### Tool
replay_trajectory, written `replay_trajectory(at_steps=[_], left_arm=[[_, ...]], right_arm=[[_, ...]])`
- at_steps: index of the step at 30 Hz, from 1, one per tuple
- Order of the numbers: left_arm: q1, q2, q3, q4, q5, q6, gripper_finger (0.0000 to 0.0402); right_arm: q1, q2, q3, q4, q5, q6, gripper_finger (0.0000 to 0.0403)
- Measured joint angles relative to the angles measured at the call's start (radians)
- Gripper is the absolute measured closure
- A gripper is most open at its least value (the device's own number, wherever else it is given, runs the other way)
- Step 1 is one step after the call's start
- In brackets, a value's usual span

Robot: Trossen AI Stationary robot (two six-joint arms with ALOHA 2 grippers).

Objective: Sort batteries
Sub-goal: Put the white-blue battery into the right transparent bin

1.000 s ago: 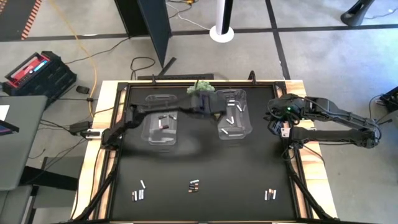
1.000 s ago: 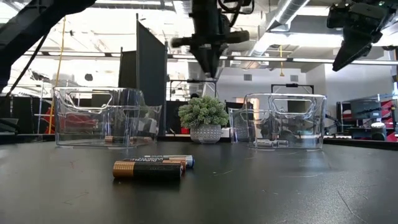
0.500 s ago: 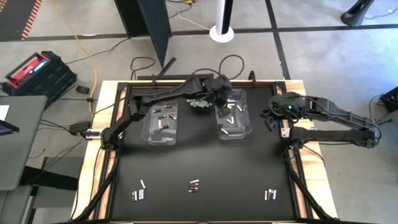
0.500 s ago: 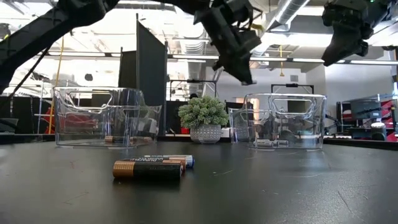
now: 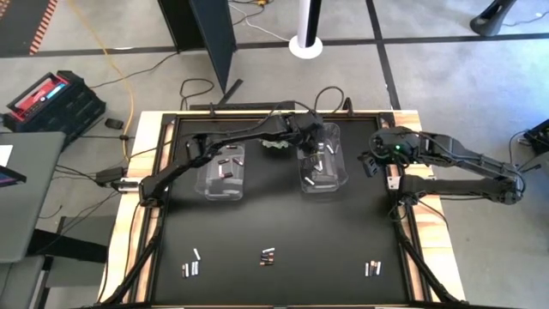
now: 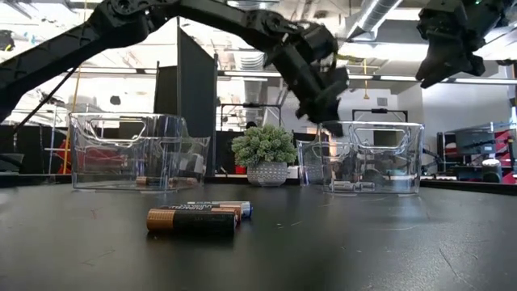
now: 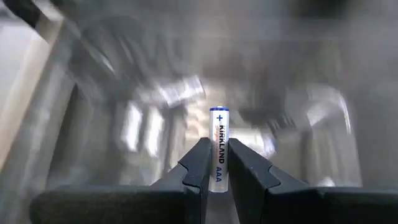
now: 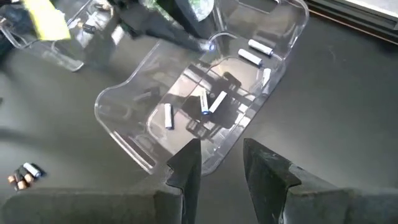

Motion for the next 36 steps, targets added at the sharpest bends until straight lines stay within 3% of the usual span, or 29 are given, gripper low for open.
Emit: replay_trajectory(at_steps=[13, 26, 36], left_arm=[[-0.003, 0.097, -0.001, -0.013, 0.04, 0.011, 0.0356], [0.0, 0.103, -0.003, -0.009, 0.033, -0.016, 0.0355], [-0.001, 0.101, -0.003, -0.014, 0.033, -0.016, 0.0308]], right_arm=[[-0.009, 0.04, 0.0, 0.002, 0.002, 0.025, 0.0266], [-0.008, 0.058, 0.0, 0.002, 0.002, 0.026, 0.0266], [-0.008, 0.058, 0.0, 0.002, 0.002, 0.027, 0.0266]])
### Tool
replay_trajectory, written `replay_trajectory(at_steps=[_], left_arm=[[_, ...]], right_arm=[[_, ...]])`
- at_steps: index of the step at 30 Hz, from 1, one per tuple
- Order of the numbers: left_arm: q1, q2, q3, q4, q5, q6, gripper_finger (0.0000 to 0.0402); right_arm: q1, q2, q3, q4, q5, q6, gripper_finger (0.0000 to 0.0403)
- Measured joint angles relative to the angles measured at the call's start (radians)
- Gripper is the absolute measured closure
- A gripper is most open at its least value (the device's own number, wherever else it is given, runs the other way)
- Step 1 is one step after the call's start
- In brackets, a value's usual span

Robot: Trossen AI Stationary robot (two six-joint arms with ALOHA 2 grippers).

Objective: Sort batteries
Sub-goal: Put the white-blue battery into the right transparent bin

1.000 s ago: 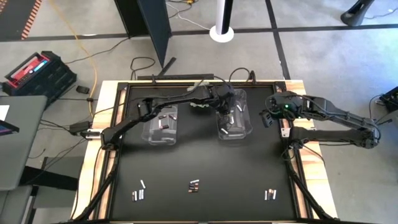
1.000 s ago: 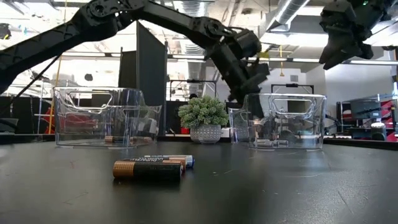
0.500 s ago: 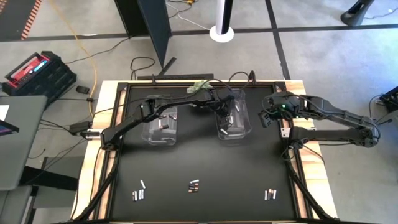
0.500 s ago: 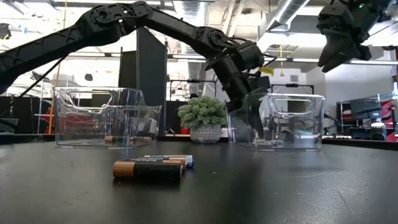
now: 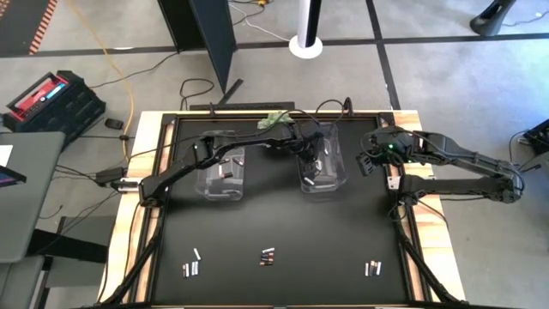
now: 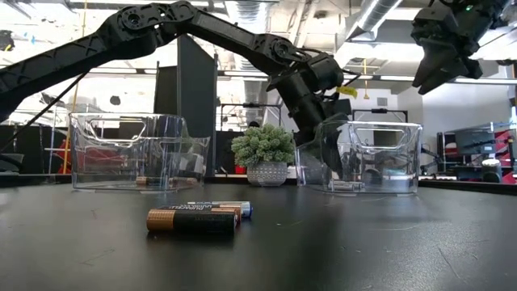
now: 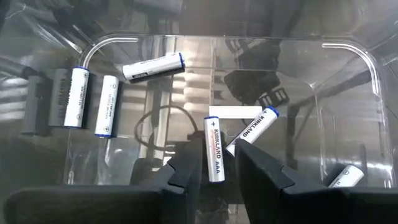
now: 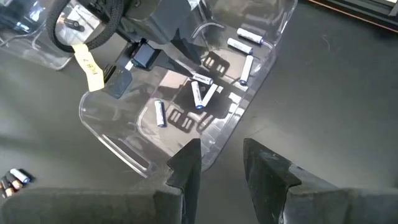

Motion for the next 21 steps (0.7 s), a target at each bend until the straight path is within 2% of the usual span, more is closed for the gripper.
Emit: replay_trajectory(at_steps=[7, 15, 21], left_arm=[[0.003, -0.009, 0.043, -0.024, 0.0, 0.003, 0.029], [0.032, -0.103, 0.043, 0.013, -0.001, -0.013, 0.029], [0.061, -0.217, 0.043, 0.029, 0.0, -0.06, 0.029]], right_arm=[[0.0, 0.0, 0.0, -0.016, 0.0, 0.102, 0.0266], [0.0, 0.034, 0.0, -0.06, 0.0, 0.149, 0.0266], [0.0, 0.067, 0.0, -0.07, 0.0, 0.178, 0.0266]])
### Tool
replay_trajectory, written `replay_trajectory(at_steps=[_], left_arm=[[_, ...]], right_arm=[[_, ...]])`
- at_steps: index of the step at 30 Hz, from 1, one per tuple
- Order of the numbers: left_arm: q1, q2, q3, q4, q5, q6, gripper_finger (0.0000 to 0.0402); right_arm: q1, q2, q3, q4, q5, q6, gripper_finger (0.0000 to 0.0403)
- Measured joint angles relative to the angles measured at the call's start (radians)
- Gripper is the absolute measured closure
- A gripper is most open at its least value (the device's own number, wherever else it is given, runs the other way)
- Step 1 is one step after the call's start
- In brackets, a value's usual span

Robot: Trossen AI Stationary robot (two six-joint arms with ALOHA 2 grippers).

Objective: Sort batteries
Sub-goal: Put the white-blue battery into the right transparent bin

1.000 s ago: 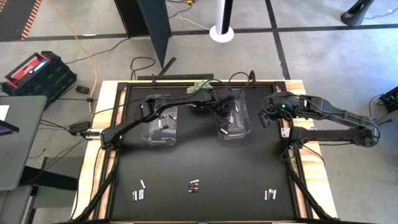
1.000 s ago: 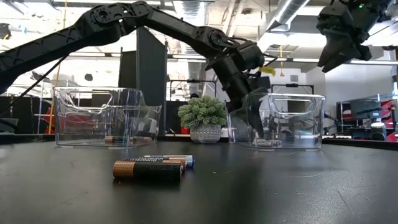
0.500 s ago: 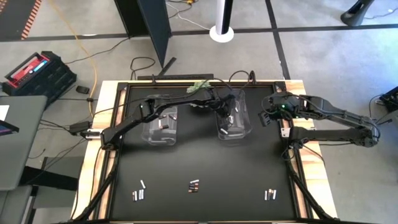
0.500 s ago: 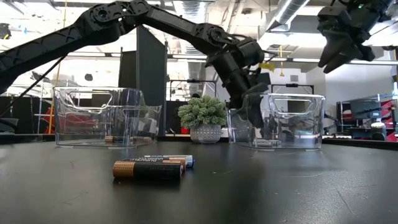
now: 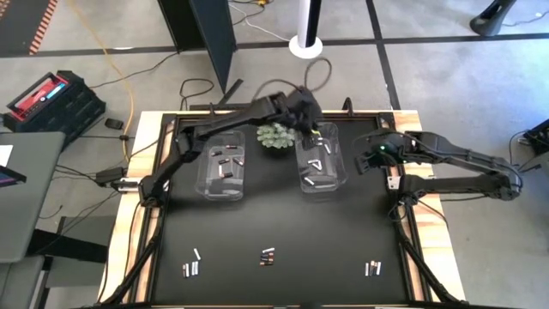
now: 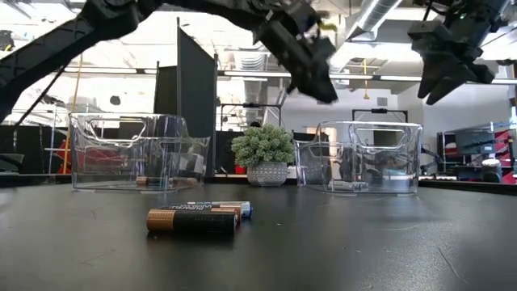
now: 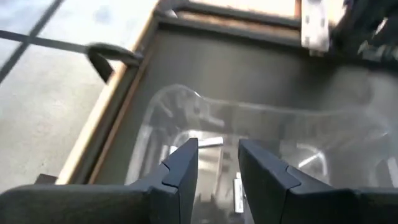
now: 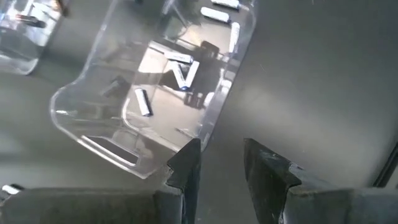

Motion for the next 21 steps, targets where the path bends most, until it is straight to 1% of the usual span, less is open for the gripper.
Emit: replay_trajectory(at_steps=[4, 7, 11, 14, 16, 21], left_arm=[[0.013, -0.091, 0.0, -0.031, -0.002, -0.08, 0.029], [0.015, -0.161, 0.001, -0.068, -0.004, -0.169, 0.029], [0.005, -0.232, -0.031, -0.12, -0.051, -0.293, 0.029], [-0.031, -0.278, -0.087, -0.134, -0.14, -0.376, 0.029], [-0.065, -0.314, -0.142, -0.146, -0.197, -0.43, 0.029], [-0.156, -0.414, -0.334, -0.152, -0.297, -0.584, 0.029]], right_arm=[[0.0, 0.044, 0.0, -0.046, 0.0, 0.055, 0.0266], [0.002, 0.096, 0.0, -0.073, -0.002, 0.057, 0.0266], [0.0, 0.17, 0.0, -0.065, -0.034, 0.049, 0.0272], [0.0, 0.235, 0.0, -0.054, -0.071, 0.005, 0.028], [0.0, 0.279, 0.0, -0.054, -0.076, -0.021, 0.0285], [0.0, 0.359, 0.0, -0.043, -0.083, -0.079, 0.0291]])
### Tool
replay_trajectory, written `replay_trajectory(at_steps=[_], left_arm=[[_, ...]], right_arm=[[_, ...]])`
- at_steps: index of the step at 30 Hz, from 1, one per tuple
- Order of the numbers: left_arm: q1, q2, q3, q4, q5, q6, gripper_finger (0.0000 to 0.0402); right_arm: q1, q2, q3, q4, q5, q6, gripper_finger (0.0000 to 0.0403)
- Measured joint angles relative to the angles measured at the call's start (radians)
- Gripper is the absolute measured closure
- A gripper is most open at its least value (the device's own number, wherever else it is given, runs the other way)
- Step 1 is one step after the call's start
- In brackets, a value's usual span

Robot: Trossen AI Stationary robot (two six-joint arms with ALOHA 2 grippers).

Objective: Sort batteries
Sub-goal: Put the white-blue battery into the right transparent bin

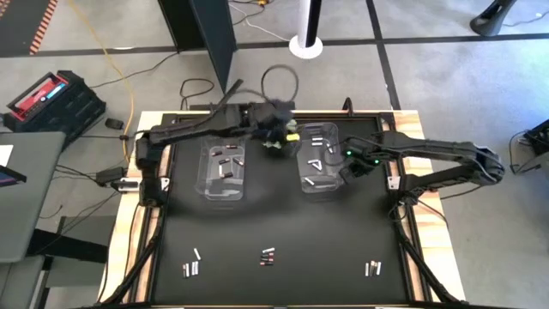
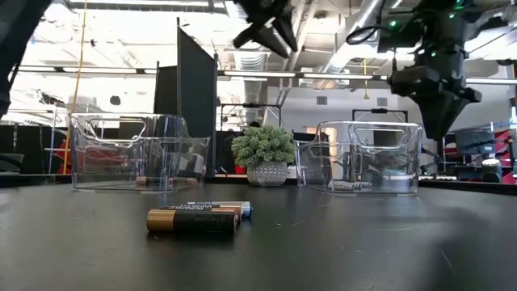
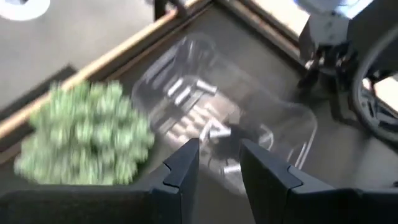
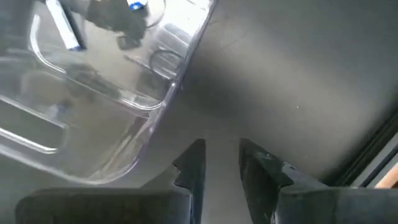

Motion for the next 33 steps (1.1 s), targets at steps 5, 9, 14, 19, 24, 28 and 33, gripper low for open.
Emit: replay_trajectory(at_steps=[5, 9, 14, 19, 24, 28, 33], left_arm=[[-0.104, -0.126, -0.211, 0.002, -0.121, -0.191, 0.029], [-0.2, -0.225, -0.365, 0.004, -0.232, -0.369, 0.029], [-0.322, -0.341, -0.531, 0.007, -0.347, -0.605, 0.029], [-0.432, -0.413, -0.655, 0.001, -0.422, -0.808, 0.029], [-0.507, -0.43, -0.744, -0.002, -0.435, -0.94, 0.029], [-0.535, -0.431, -0.797, -0.005, -0.439, -0.975, 0.029], [-0.536, -0.447, -0.854, -0.009, -0.42, -0.955, 0.029]], right_arm=[[0.024, 0.039, 0.0, 0.063, -0.034, -0.057, 0.0292], [0.065, 0.037, 0.0, 0.099, -0.036, -0.072, 0.0292], [0.104, 0.031, 0.0, 0.101, -0.038, -0.084, 0.0292], [0.118, -0.006, 0.0, 0.013, -0.037, -0.083, 0.0292], [0.147, -0.133, 0.0, -0.057, -0.035, 0.007, 0.0292], [0.215, -0.254, 0.0, -0.087, -0.033, 0.179, 0.0292], [0.374, -0.324, 0.0, -0.087, -0.031, 0.413, 0.0292]])
